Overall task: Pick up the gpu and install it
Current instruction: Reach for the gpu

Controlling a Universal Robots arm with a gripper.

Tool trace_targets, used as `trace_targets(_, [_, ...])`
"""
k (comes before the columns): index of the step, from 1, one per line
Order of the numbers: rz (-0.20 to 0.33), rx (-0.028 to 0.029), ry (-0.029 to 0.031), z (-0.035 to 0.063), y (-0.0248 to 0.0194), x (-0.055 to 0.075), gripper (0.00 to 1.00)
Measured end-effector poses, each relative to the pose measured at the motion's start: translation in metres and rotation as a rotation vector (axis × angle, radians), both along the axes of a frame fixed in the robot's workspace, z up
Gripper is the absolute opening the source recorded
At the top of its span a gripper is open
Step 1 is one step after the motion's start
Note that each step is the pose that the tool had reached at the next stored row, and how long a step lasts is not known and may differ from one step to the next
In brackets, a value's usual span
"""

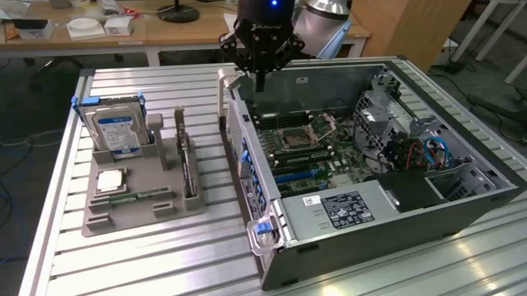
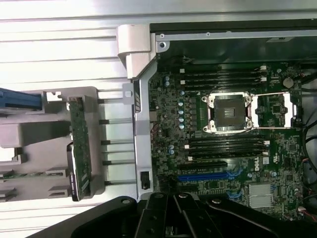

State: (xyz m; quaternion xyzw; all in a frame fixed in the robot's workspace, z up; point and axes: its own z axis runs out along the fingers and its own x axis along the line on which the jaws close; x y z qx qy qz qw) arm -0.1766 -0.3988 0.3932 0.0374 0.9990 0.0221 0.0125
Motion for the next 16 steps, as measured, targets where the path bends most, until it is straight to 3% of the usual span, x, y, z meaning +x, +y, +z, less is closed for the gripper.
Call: trace_targets(16, [0.000, 0.0000, 0.0001, 0.0000, 0.0000, -0.035, 0.10])
